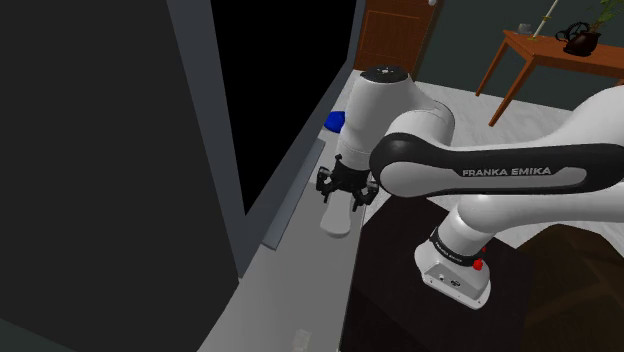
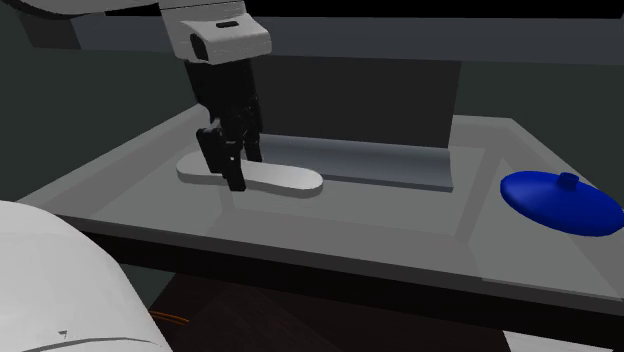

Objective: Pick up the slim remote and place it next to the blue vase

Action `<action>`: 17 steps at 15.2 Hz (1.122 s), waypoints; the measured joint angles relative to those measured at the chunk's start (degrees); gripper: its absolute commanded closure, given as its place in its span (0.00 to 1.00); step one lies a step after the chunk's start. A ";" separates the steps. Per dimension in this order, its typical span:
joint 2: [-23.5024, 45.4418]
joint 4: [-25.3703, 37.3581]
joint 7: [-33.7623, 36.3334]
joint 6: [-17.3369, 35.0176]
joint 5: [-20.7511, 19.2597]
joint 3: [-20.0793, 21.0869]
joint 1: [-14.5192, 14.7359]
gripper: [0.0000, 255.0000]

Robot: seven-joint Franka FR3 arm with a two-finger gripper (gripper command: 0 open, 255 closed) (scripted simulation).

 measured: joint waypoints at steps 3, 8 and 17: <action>-1.28 1.41 0.13 -2.75 -1.04 -1.58 0.18 1.00; -2.32 4.50 0.06 -6.92 -3.06 -4.04 -0.33 1.00; -2.60 9.78 -0.34 -12.59 -6.09 -7.50 -1.62 1.00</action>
